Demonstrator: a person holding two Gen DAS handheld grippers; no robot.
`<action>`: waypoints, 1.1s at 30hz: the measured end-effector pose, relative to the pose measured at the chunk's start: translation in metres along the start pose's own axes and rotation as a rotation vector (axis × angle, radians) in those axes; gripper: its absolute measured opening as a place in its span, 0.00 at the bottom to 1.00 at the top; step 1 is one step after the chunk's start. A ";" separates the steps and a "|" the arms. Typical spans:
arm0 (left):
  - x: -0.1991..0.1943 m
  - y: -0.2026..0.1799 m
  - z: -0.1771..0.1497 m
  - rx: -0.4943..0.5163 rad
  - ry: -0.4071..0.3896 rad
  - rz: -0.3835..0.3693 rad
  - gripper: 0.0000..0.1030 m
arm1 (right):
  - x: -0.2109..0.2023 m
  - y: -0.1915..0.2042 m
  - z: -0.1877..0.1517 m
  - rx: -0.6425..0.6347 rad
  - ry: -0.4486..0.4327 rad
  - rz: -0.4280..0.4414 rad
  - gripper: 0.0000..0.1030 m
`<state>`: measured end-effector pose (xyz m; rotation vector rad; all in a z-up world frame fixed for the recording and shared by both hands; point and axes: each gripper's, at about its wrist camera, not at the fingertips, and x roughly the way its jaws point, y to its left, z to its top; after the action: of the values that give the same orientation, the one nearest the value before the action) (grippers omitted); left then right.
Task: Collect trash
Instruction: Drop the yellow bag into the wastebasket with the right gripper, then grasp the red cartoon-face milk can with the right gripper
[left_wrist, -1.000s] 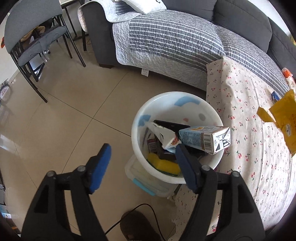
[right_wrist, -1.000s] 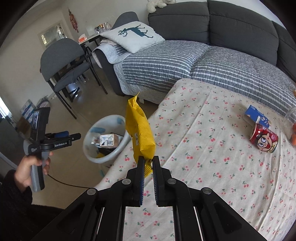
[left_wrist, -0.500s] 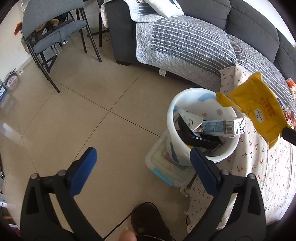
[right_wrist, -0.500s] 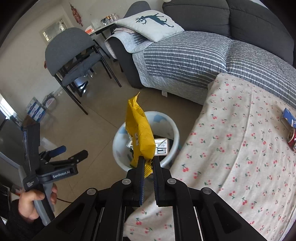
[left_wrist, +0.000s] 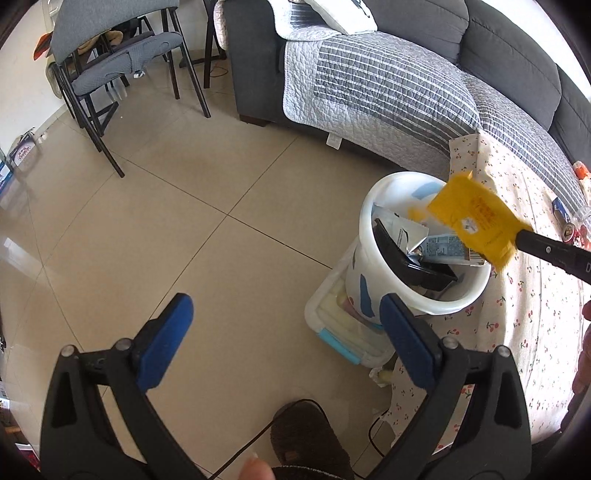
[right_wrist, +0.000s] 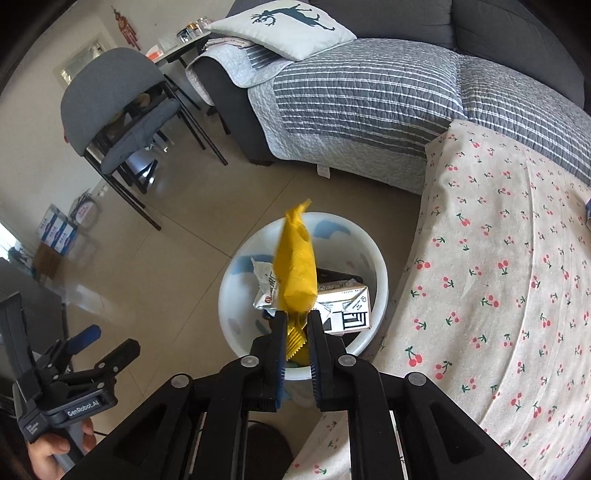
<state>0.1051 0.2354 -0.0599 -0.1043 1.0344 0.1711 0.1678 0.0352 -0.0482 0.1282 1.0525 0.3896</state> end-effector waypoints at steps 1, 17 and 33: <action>-0.001 -0.002 0.000 0.004 -0.002 -0.003 0.97 | -0.003 0.000 0.000 -0.004 -0.007 -0.002 0.25; -0.016 -0.054 0.003 0.078 -0.010 -0.036 0.98 | -0.087 -0.086 -0.014 0.046 -0.089 -0.126 0.60; -0.035 -0.153 0.016 0.160 -0.040 -0.109 0.98 | -0.151 -0.260 -0.045 0.304 -0.124 -0.337 0.86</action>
<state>0.1303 0.0843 -0.0214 -0.0114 0.9966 -0.0086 0.1283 -0.2648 -0.0211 0.2393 0.9839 -0.0843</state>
